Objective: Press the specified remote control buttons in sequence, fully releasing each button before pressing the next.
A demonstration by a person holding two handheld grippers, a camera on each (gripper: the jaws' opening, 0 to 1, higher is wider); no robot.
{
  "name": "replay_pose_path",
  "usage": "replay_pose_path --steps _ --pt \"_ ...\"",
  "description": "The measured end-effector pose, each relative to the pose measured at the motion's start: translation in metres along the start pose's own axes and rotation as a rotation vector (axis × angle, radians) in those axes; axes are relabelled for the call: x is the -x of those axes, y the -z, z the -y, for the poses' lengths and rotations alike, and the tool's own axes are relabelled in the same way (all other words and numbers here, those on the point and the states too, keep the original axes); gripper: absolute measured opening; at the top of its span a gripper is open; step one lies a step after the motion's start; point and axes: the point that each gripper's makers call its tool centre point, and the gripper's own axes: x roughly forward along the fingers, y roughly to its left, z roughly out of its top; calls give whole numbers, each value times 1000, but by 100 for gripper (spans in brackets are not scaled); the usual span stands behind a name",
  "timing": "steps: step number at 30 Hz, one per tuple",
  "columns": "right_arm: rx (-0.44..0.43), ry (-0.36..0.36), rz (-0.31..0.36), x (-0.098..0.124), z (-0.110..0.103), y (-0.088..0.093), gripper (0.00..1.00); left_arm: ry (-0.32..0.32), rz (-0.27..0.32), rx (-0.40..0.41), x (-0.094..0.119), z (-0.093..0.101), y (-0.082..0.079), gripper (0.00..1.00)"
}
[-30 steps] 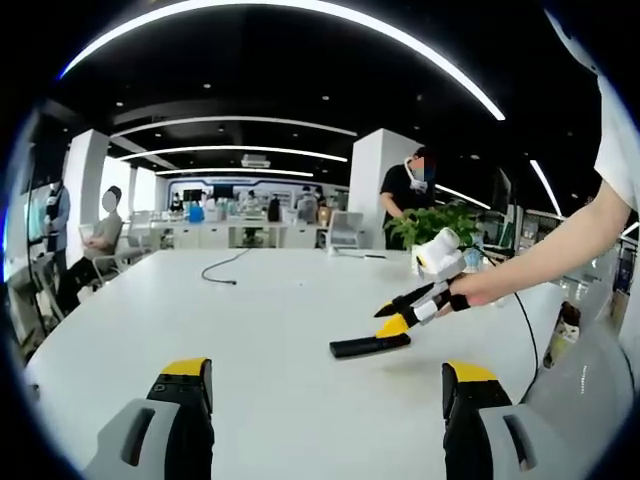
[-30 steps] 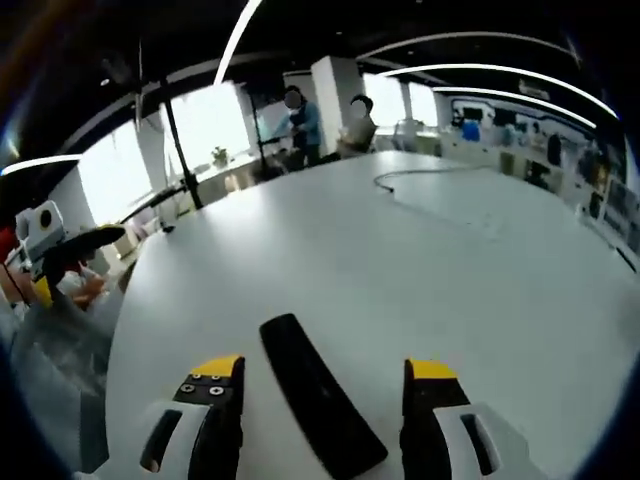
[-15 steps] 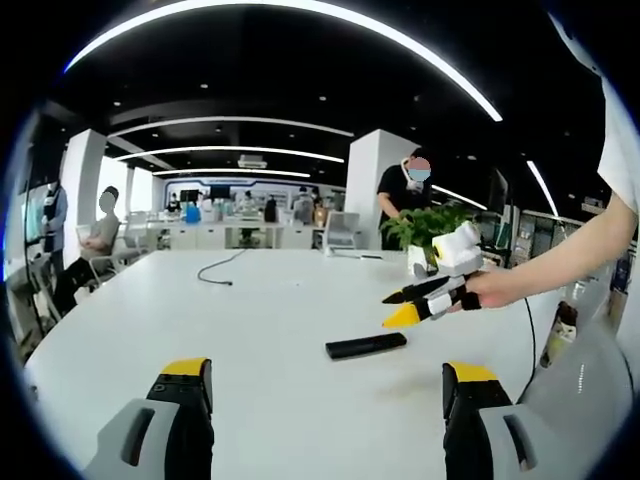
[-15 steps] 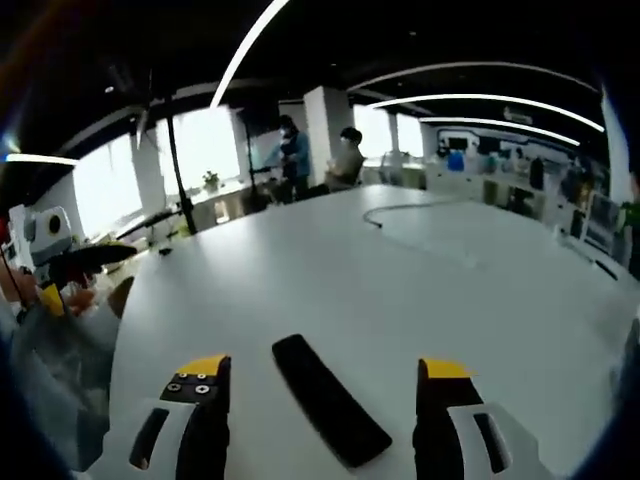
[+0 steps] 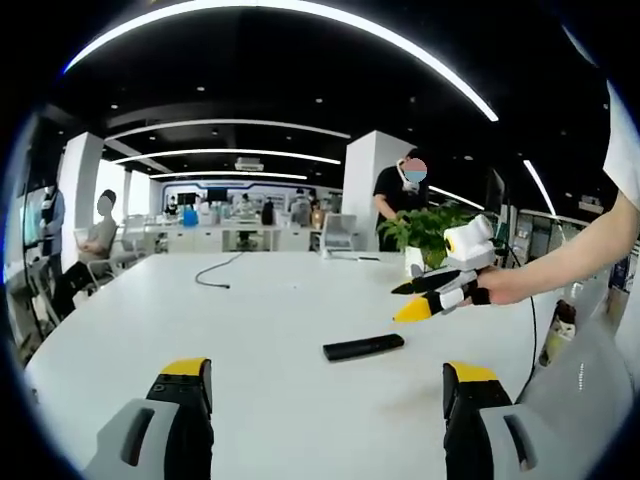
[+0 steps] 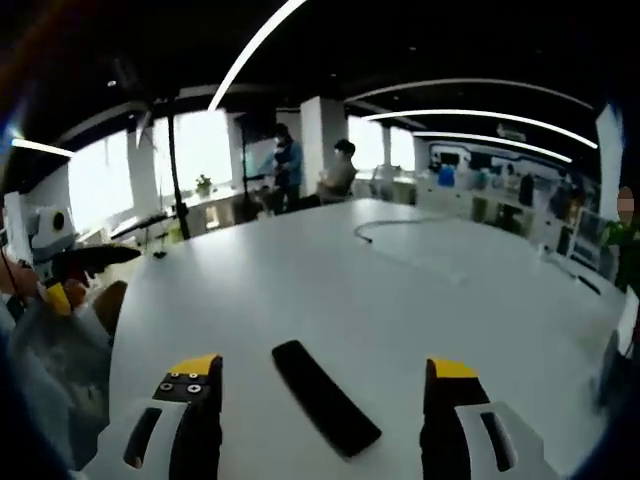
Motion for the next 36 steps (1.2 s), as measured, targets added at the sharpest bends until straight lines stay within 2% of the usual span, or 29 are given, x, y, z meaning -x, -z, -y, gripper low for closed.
replay_pose_path --steps 3,7,13,19,22,26,36 --pt "34 18 -10 5 -2 1 80 0 1 0 0 0 0 100" --pt "23 25 5 14 -8 -3 79 2 2 0 1 0 0 100" --pt "-9 48 51 29 -15 -10 81 5 7 3 1 1 -1 100" --pt "-43 85 112 44 -16 -20 88 6 17 9 2 1 -2 100" --pt "-57 86 129 50 -19 -23 89 3 22 12 2 0 -3 100" --pt "-83 91 169 57 -24 -28 94 3 24 18 2 0 -3 100" --pt "-87 108 247 73 -30 -41 99 12 14 17 2 1 -1 100"
